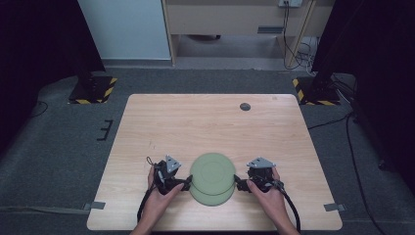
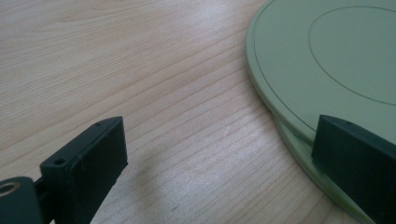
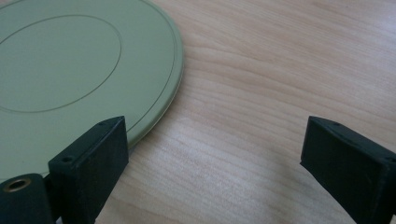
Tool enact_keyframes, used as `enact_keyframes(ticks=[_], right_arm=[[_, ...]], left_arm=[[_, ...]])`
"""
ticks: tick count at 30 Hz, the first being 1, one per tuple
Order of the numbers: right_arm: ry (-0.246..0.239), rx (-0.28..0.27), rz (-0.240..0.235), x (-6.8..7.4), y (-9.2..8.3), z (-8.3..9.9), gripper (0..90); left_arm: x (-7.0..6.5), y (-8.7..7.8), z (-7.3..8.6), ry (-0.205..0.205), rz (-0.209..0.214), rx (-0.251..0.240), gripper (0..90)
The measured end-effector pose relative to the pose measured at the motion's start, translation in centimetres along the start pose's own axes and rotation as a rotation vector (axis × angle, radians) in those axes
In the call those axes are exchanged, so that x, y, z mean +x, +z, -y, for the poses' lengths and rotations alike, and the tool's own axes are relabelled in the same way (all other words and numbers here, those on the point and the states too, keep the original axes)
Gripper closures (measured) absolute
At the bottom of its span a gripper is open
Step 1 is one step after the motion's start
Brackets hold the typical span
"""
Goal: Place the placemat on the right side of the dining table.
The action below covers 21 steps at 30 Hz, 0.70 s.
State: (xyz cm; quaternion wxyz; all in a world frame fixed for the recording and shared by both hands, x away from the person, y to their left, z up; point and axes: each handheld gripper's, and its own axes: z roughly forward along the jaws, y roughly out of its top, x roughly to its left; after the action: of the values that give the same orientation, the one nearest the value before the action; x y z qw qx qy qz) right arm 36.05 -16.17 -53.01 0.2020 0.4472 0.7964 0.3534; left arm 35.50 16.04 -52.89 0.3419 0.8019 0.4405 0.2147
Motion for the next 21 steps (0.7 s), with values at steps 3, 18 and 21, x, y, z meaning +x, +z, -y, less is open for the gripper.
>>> enact_keyframes(ticks=[3,18,21], right_arm=[[0.001,0.001,-0.001,0.04,0.09,0.04,7.4],[0.002,0.005,0.008,0.12,0.16,0.02,8.1],[0.000,0.002,0.012,0.11,0.22,0.00,7.2]], left_arm=[[-0.03,0.11,-0.09,0.002,-0.006,-0.002,2.6],[-0.17,0.24,-0.24,0.012,-0.008,-0.011,3.5],[-0.12,0.35,-0.30,0.007,-0.012,-0.008,2.2]])
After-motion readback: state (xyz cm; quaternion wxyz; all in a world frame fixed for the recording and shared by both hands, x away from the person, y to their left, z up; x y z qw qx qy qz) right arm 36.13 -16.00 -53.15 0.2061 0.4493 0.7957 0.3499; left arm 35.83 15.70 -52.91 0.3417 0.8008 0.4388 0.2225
